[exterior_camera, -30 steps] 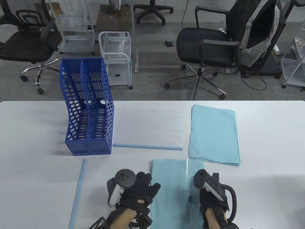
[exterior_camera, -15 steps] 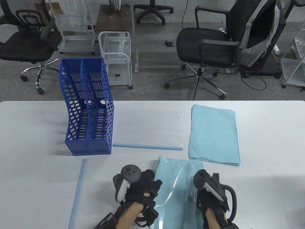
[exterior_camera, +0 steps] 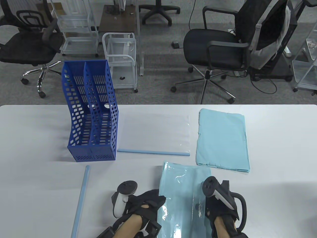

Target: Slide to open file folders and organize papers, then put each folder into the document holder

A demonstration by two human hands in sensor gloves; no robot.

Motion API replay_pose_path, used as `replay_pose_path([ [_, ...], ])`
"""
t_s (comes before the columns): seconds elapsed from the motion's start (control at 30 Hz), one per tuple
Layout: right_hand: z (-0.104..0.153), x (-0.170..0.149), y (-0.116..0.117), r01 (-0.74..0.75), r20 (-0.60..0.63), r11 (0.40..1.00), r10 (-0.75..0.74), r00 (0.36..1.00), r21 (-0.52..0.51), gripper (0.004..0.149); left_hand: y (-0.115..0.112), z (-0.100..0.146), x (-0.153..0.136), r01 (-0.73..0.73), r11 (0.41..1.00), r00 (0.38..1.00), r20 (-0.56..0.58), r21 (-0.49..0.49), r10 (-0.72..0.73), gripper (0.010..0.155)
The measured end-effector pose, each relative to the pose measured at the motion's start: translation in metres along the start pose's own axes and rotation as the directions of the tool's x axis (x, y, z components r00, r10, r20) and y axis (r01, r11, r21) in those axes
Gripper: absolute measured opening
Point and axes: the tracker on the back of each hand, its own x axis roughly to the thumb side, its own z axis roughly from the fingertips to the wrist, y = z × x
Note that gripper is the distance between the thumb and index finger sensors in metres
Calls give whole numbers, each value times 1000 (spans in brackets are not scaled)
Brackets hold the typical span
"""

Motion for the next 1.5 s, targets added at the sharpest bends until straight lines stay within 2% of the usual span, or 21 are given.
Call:
replay_pose_path([
  [0.13, 4, -23, -13, 248, 36, 967, -246, 969, -62, 80, 25, 11, 1, -48, 999, 995, 89, 14, 47, 45],
  [0.23, 6, -41, -20, 527, 91, 848, -521, 849, -59, 73, 49, 24, 6, -37, 998, 982, 185, 43, 29, 45],
  [0.3, 4, -48, -19, 729, 186, 684, -722, 666, 45, 74, 65, 34, 11, -24, 998, 958, 287, 64, 4, 45],
  [0.33, 4, -48, -17, 764, 207, 638, -763, 612, 92, 78, 68, 37, 12, -19, 997, 954, 301, 68, -3, 45],
  [0.4, -1, -38, -8, 834, 237, 495, -864, 443, 243, 91, 77, 45, 15, -16, 998, 919, 394, 64, -11, 45],
  [0.43, -3, -32, -4, 838, 227, 468, -880, 416, 279, 95, 78, 47, 16, -14, 999, 905, 425, 51, -9, 45],
  [0.53, -7, -9, 7, 796, 233, 475, -879, 416, 374, 100, 80, 53, 17, -18, 1000, 846, 533, -18, 25, 44],
  [0.57, -8, -2, 8, 796, 242, 450, -892, 381, 405, 99, 80, 55, 17, -20, 999, 827, 561, -35, 37, 44],
  [0.6, -8, 2, 9, 809, 243, 418, -907, 344, 413, 93, 80, 56, 17, -22, 999, 815, 579, -43, 43, 44],
  [0.67, -7, 11, 9, 874, 251, 308, -942, 224, 377, 62, 79, 61, 19, -11, 999, 778, 627, -44, 36, 45],
  [0.73, -1, 16, 4, 912, 313, 258, -937, 156, 318, 41, 80, 67, 22, 15, 1000, 746, 666, -6, -7, 45],
  [0.83, 15, 20, -11, 922, 515, 334, -835, 193, 197, 40, 84, 76, 25, -9, 1000, 692, 722, 29, -15, 45],
  [0.97, 34, 25, -23, 929, 628, 317, -767, 133, 191, 39, 89, 82, 27, -29, 999, 634, 773, 18, 5, 45],
  [1.0, 36, 26, -24, 921, 638, 330, -759, 128, 208, 42, 91, 82, 27, -27, 1000, 633, 774, 16, 5, 46],
  [1.07, 37, 29, -22, 907, 640, 349, -758, 127, 234, 69, 94, 79, 22, -21, 999, 656, 755, 32, -10, 57],
  [1.1, 37, 29, -21, 905, 637, 349, -761, 123, 243, 72, 96, 77, 18, -24, 999, 666, 746, 39, -13, 60],
  [1.17, 35, 32, -18, 907, 631, 342, -767, 119, 245, 69, 97, 72, 13, -22, 1000, 679, 734, 22, -1, 59],
  [1.27, 38, 34, -17, 929, 656, 330, -741, 145, 167, 41, 94, 69, 12, -14, 1000, 669, 744, 22, -7, 45],
  [1.33, 42, 33, -19, 952, 664, 273, -739, 116, 137, 39, 92, 71, 15, -28, 999, 643, 765, 25, -1, 44],
  [1.43, 47, 32, -23, 946, 680, 259, -731, 58, 197, 41, 89, 76, 20, -11, 1000, 630, 777, 12, -2, 47],
  [1.5, 45, 32, -22, 943, 668, 266, -741, 68, 199, 62, 89, 76, 16, -18, 998, 654, 756, 61, -35, 57],
])
